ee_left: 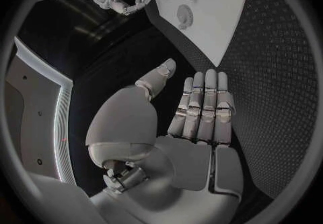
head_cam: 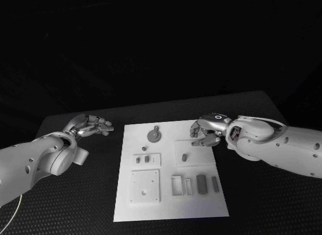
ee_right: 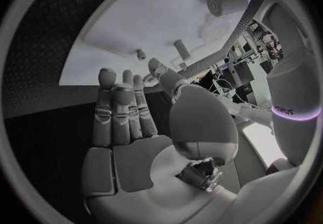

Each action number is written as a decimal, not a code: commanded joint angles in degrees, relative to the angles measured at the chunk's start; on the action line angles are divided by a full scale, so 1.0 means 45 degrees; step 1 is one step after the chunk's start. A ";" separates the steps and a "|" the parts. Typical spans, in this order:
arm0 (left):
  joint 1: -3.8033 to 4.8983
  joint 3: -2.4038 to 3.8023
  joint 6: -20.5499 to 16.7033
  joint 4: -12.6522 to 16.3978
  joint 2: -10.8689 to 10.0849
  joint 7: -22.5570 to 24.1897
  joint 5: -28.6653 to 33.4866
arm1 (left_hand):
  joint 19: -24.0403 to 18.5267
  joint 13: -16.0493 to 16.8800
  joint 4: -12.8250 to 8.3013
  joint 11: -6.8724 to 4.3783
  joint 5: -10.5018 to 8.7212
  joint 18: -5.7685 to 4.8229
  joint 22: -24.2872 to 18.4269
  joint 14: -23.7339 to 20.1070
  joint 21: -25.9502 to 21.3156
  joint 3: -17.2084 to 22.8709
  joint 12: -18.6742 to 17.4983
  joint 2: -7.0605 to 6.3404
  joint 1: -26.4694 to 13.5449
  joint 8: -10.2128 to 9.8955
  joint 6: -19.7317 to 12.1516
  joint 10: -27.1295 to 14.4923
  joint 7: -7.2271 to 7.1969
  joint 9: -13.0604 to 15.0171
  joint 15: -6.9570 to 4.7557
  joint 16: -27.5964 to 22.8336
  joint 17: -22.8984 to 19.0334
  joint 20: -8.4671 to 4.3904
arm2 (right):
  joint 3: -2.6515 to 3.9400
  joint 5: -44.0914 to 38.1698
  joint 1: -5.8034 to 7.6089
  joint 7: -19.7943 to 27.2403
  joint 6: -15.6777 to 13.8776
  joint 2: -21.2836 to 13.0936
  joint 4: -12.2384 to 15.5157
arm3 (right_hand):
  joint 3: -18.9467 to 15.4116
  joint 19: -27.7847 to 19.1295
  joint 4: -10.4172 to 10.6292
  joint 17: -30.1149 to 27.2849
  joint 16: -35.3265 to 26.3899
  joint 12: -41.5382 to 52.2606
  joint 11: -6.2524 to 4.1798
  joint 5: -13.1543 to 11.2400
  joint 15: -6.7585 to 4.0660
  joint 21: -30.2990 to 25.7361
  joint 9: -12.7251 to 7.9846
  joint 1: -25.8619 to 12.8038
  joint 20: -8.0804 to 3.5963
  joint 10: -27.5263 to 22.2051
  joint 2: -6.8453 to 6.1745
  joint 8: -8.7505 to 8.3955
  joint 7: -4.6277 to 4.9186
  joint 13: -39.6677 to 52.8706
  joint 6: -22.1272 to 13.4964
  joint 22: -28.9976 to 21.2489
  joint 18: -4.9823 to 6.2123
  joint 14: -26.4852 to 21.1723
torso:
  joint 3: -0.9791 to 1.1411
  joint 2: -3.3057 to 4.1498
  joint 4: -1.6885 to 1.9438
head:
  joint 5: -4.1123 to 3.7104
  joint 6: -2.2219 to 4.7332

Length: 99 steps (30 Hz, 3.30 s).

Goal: Assemble the parts on the task board

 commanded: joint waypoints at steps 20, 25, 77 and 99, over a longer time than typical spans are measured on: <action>0.0015 0.0006 0.0702 0.0098 -0.0030 0.0407 0.0731 | 0.0084 -0.0234 0.0039 0.0060 -0.0084 0.0184 -0.0467 0.0104 0.0032 -0.0744 0.0030 0.0159 -0.0716 0.0081 -0.0157 -0.0043 0.0122 -0.0157 0.0194 -0.0501 0.0324 0.0125 | -0.0089 -0.1709 -0.0259 -0.0843 0.0570 0.0504 -0.0134 | 0.0237 0.0105 0.0003 0.0082 0.0042 -0.0267 -0.0056 0.0006 -0.0063 -0.0073 0.0035 -0.0091 -0.0040 0.0593 0.0172 0.0105 -0.0081 -0.0248 0.0273 0.0136 0.0268 -0.0023 | -0.0004 0.0019 0.0009 | 0.0055 -0.0274; 0.0016 0.0006 0.0706 0.0134 -0.0042 0.0421 0.0737 | 0.0058 -0.0291 0.0049 0.0096 -0.0082 0.0211 -0.0554 0.0093 0.0027 -0.0791 0.0015 0.0204 -0.0761 0.0053 -0.0242 -0.0132 0.0158 -0.0198 0.0241 -0.0601 0.0389 0.0166 | -0.0090 -0.1714 -0.0371 -0.0852 0.0575 0.0584 -0.0187 | 0.0265 0.0119 -0.0027 0.0101 0.0056 -0.0318 -0.0052 0.0007 -0.0060 -0.0071 0.0025 -0.0039 -0.0052 0.0612 0.0258 0.0081 -0.0065 -0.0281 0.0237 0.0162 0.0268 -0.0014 | -0.0014 0.0018 0.0009 | 0.0079 -0.0317; 0.0016 0.0005 0.0908 0.0038 -0.0052 0.0260 0.0764 | -0.0015 -0.0399 0.0065 0.0137 -0.0068 0.0261 -0.0754 0.0068 0.0032 -0.0777 0.0028 0.0331 -0.0733 0.0076 -0.0306 -0.0236 0.0181 -0.0266 0.0306 -0.0850 0.0574 0.0246 | -0.0097 -0.2786 -0.0473 -0.1466 0.2056 0.0672 -0.0532 | 0.0073 0.0064 -0.0117 0.0234 0.0023 -0.0437 -0.0213 0.0008 -0.0216 -0.0211 0.0317 0.0705 -0.0052 0.1108 0.0308 0.0291 -0.0233 -0.0033 0.0545 0.0426 0.0268 -0.0089 | 0.0001 0.0004 -0.0002 | 0.0016 -0.0629; 0.0014 0.0005 0.0790 0.0017 -0.0038 0.0298 0.0764 | -0.0018 -0.0412 0.0062 0.0135 -0.0067 0.0269 -0.0786 0.0082 0.0040 -0.0756 0.0040 0.0355 -0.0699 0.0092 -0.0299 -0.0231 0.0178 -0.0274 0.0306 -0.0884 0.0616 0.0250 | -0.0095 -0.3444 -0.0591 -0.1540 0.1273 0.0720 -0.0335 | 0.0051 0.0446 -0.0149 0.0695 0.0614 -0.0303 -0.0590 0.0012 -0.0593 0.0156 0.0674 0.1809 -0.0295 0.1923 0.1039 0.0643 -0.0558 0.0240 0.1359 0.0695 0.0268 0.0056 | 0.0020 -0.0010 -0.0018 | -0.0060 -0.0651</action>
